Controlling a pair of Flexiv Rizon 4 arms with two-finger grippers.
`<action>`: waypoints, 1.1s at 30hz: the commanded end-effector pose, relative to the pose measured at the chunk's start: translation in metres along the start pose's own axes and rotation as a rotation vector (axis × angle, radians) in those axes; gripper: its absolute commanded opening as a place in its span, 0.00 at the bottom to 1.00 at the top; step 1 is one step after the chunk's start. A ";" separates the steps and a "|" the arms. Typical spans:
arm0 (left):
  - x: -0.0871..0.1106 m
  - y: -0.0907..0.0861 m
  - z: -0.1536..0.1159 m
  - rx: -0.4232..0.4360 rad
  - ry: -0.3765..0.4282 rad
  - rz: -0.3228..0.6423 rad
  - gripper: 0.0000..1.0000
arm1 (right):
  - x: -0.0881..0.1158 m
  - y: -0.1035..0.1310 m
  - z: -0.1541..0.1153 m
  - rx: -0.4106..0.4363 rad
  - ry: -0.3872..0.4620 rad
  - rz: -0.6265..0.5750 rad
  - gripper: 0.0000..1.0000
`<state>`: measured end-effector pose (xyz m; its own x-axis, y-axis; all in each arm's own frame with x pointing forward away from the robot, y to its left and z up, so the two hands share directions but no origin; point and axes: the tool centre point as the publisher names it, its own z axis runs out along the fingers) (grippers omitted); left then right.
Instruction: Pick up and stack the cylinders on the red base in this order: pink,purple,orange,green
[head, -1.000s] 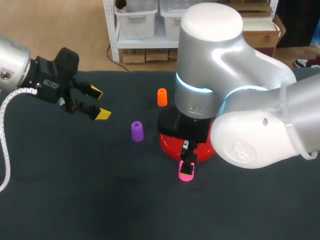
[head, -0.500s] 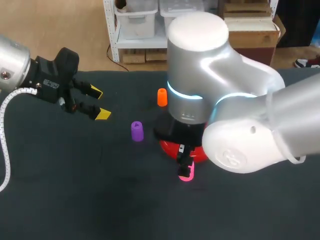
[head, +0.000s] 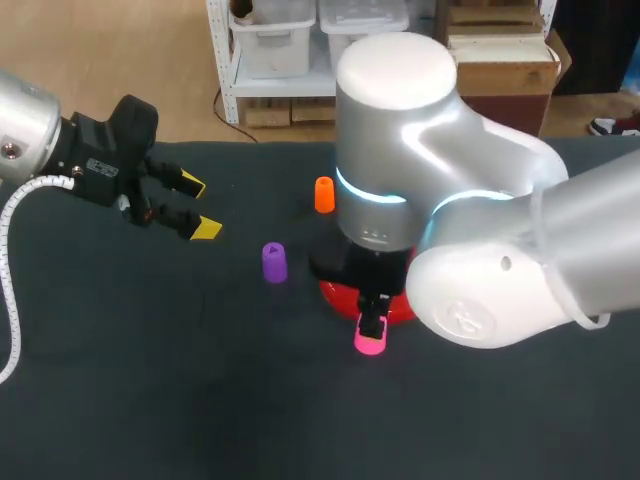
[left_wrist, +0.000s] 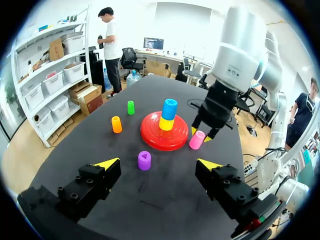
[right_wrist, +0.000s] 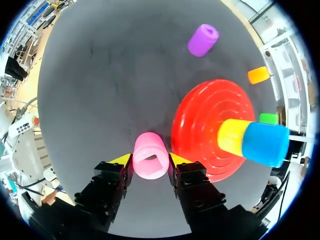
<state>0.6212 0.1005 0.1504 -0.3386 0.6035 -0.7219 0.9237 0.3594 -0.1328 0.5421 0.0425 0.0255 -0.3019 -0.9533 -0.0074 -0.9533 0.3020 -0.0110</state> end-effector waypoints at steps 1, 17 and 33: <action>0.001 0.000 0.001 0.000 0.000 0.001 1.00 | 0.002 -0.001 -0.023 0.030 -0.009 0.003 0.00; 0.001 0.000 0.001 0.000 0.000 0.001 1.00 | -0.005 -0.070 -0.129 0.089 0.029 0.067 0.00; 0.001 0.000 0.001 0.000 0.000 0.001 1.00 | -0.017 -0.112 -0.116 0.033 0.010 0.137 0.00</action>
<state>0.6212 0.1005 0.1505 -0.3386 0.6035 -0.7219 0.9237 0.3594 -0.1328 0.6454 0.0212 0.1467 -0.4285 -0.9035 -0.0090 -0.9020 0.4283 -0.0542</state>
